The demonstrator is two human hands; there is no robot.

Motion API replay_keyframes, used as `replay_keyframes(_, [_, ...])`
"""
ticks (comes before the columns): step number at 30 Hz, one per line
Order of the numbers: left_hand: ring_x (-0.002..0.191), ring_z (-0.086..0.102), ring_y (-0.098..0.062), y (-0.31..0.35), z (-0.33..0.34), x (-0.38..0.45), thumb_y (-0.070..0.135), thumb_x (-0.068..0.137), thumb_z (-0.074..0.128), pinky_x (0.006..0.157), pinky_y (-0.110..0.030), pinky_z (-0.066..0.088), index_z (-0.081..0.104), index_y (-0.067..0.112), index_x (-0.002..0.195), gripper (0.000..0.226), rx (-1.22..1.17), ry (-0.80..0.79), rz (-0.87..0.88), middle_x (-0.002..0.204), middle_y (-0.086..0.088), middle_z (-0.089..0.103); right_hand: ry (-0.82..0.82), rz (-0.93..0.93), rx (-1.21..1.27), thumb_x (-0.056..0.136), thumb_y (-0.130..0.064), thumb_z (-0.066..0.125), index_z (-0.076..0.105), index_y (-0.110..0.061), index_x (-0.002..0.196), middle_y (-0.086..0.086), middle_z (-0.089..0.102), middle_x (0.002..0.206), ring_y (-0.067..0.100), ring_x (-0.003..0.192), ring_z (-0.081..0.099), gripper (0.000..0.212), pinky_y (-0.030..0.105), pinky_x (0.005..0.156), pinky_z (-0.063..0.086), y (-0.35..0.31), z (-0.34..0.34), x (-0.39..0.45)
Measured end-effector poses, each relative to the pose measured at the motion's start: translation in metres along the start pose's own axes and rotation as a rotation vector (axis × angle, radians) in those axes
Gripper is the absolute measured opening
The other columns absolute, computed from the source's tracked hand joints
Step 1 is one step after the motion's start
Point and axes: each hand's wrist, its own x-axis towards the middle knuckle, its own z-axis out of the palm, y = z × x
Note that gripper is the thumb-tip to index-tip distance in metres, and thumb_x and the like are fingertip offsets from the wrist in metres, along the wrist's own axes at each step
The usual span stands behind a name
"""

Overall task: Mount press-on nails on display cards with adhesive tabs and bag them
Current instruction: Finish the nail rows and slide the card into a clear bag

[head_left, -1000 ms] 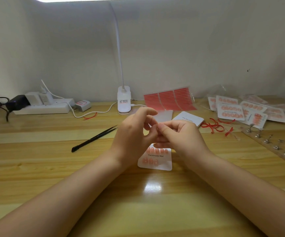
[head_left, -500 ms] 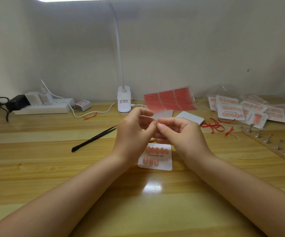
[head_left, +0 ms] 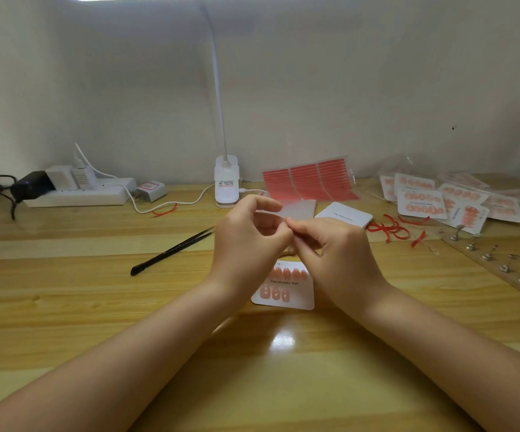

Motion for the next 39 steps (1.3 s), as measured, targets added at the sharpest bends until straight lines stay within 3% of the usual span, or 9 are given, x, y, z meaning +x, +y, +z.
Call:
replay_keyframes(5, [0.072, 0.069, -0.001, 0.0, -0.002, 0.003, 0.009, 0.083, 0.073, 0.06, -0.01, 0.049, 0.062, 0.022, 0.104, 0.027, -0.033, -0.013, -0.019, 0.078, 0.004, 0.072, -0.028, 0.255, 0.194, 0.087, -0.002, 0.068, 0.073, -0.012, 0.106, -0.003, 0.072, 0.084, 0.004, 0.077, 0.069, 0.022, 0.018, 0.073, 0.055, 0.0, -0.002, 0.004])
replay_keyframes(12, [0.076, 0.069, -0.002, -0.002, -0.002, 0.002, 0.008, 0.084, 0.073, 0.071, -0.017, 0.055, 0.057, 0.018, 0.122, 0.043, 0.043, -0.026, 0.075, 0.08, 0.007, 0.073, -0.027, 0.252, 0.138, 0.087, -0.004, 0.068, 0.074, -0.01, 0.105, 0.003, 0.074, 0.084, 0.01, 0.076, 0.069, 0.02, 0.029, 0.074, 0.056, -0.001, -0.002, 0.003])
replay_keyframes(15, [0.08, 0.07, -0.003, -0.002, -0.002, 0.003, 0.009, 0.085, 0.073, 0.076, -0.019, 0.056, 0.054, 0.017, 0.128, 0.048, 0.0, -0.04, 0.074, 0.082, 0.005, 0.073, -0.037, 0.381, 0.223, 0.088, -0.007, 0.068, 0.074, -0.012, 0.105, 0.0, 0.074, 0.082, 0.007, 0.073, 0.071, 0.018, 0.026, 0.072, 0.058, 0.001, -0.003, 0.005])
replay_keyframes(20, [0.097, 0.067, -0.003, -0.001, -0.004, 0.005, 0.004, 0.089, 0.066, 0.085, -0.019, 0.053, 0.046, 0.018, 0.136, 0.052, -0.017, -0.054, 0.148, 0.1, 0.006, 0.071, -0.012, 0.803, 0.743, 0.09, -0.006, 0.065, 0.07, -0.006, 0.098, 0.006, 0.074, 0.076, 0.016, 0.072, 0.072, 0.009, 0.023, 0.062, 0.057, 0.002, -0.008, 0.015])
replay_keyframes(24, [0.106, 0.063, -0.001, 0.001, -0.008, 0.007, 0.004, 0.085, 0.071, 0.095, -0.02, 0.048, 0.047, 0.011, 0.135, 0.056, 0.089, -0.067, 0.367, 0.109, 0.011, 0.066, -0.024, 1.028, 1.133, 0.089, -0.01, 0.065, 0.069, -0.005, 0.09, 0.005, 0.07, 0.071, 0.012, 0.061, 0.066, 0.007, 0.02, 0.054, 0.052, -0.002, -0.009, 0.022])
replay_keyframes(27, [0.106, 0.066, -0.007, 0.0, -0.009, 0.006, 0.004, 0.081, 0.075, 0.096, -0.021, 0.046, 0.05, 0.003, 0.132, 0.056, 0.181, -0.058, 0.511, 0.108, 0.001, 0.07, -0.093, 1.069, 1.192, 0.09, -0.014, 0.064, 0.074, -0.01, 0.085, 0.002, 0.067, 0.07, 0.009, 0.058, 0.062, 0.012, 0.02, 0.053, 0.05, -0.003, -0.008, 0.021])
replay_keyframes(31, [0.102, 0.069, -0.016, -0.001, -0.009, 0.007, 0.003, 0.08, 0.077, 0.093, -0.033, 0.051, 0.053, 0.001, 0.129, 0.055, 0.245, -0.046, 0.585, 0.103, -0.003, 0.073, -0.184, 1.035, 1.118, 0.093, -0.018, 0.06, 0.075, -0.011, 0.083, 0.002, 0.066, 0.074, 0.011, 0.061, 0.059, 0.02, 0.022, 0.056, 0.047, -0.002, -0.007, 0.02])
replay_keyframes(36, [0.099, 0.066, -0.004, -0.001, -0.011, 0.009, 0.002, 0.081, 0.075, 0.095, -0.014, 0.044, 0.05, 0.0, 0.132, 0.057, 0.239, -0.053, 0.545, 0.101, 0.003, 0.071, -0.257, 0.93, 1.014, 0.095, -0.02, 0.054, 0.075, -0.013, 0.079, 0.004, 0.068, 0.077, 0.014, 0.068, 0.062, 0.027, 0.027, 0.065, 0.047, 0.0, -0.011, 0.021])
replay_keyframes(39, [0.108, 0.063, -0.003, -0.001, -0.011, 0.009, -0.002, 0.084, 0.07, 0.098, -0.014, 0.043, 0.038, 0.006, 0.141, 0.066, 0.217, -0.125, 0.515, 0.11, 0.001, 0.069, -0.287, 0.885, 0.979, 0.094, -0.02, 0.058, 0.076, -0.015, 0.073, 0.004, 0.069, 0.078, 0.012, 0.068, 0.063, 0.028, 0.024, 0.063, 0.048, -0.001, -0.013, 0.022])
